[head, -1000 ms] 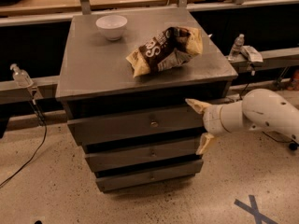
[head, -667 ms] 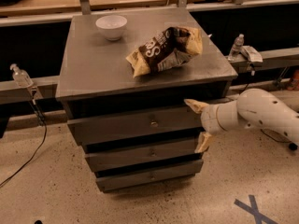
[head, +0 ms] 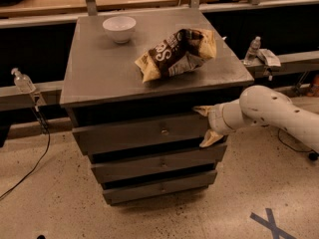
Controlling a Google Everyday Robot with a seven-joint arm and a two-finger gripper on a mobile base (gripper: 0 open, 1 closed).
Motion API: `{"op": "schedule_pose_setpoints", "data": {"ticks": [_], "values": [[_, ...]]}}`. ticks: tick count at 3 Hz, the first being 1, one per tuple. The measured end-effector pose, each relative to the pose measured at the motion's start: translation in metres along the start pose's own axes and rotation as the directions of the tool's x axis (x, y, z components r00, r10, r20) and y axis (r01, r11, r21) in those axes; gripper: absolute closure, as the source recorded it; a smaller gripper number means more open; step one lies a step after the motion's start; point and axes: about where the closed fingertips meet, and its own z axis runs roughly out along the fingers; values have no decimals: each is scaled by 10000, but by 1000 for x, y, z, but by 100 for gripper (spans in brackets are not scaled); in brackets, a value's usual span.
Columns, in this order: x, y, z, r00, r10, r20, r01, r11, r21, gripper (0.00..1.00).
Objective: Open top drawer
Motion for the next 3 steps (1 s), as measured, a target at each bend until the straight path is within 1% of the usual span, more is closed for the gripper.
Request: {"op": "schedule_pose_setpoints", "data": {"ticks": [1, 2, 3], "values": [[8, -6, 8, 9997, 203, -111, -205, 9995, -239, 27], [5, -1, -3, 9995, 276, 170, -268, 9986, -458, 23], [-2, 21, -28, 9982, 342, 493, -305, 9968, -738, 21]]}}
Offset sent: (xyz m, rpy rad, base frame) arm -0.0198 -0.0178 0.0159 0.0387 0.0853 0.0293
